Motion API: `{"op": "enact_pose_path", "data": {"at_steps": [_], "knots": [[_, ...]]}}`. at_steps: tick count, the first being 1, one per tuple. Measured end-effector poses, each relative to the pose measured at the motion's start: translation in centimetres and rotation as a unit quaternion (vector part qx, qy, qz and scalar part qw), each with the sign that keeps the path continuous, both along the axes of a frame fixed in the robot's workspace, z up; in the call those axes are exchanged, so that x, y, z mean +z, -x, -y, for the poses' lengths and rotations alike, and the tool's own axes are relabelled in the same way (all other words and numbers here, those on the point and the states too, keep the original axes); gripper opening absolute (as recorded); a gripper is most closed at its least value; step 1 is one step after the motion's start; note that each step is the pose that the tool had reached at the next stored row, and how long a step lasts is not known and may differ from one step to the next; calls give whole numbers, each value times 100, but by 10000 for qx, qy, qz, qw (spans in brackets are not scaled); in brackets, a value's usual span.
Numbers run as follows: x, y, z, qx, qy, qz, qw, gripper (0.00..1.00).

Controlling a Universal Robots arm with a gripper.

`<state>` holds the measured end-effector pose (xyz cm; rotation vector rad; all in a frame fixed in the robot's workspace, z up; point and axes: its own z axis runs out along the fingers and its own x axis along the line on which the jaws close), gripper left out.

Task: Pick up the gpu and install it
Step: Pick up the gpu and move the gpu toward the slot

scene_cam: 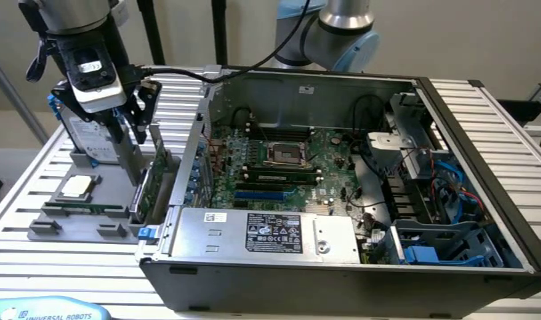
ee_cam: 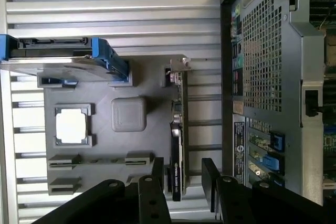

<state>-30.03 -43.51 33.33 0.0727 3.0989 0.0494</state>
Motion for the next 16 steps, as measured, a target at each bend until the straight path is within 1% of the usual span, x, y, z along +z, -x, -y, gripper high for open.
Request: {"op": "enact_pose_path", "data": {"at_steps": [16], "knots": [[-295,-17,5,48,0,0,10000,42]]}}
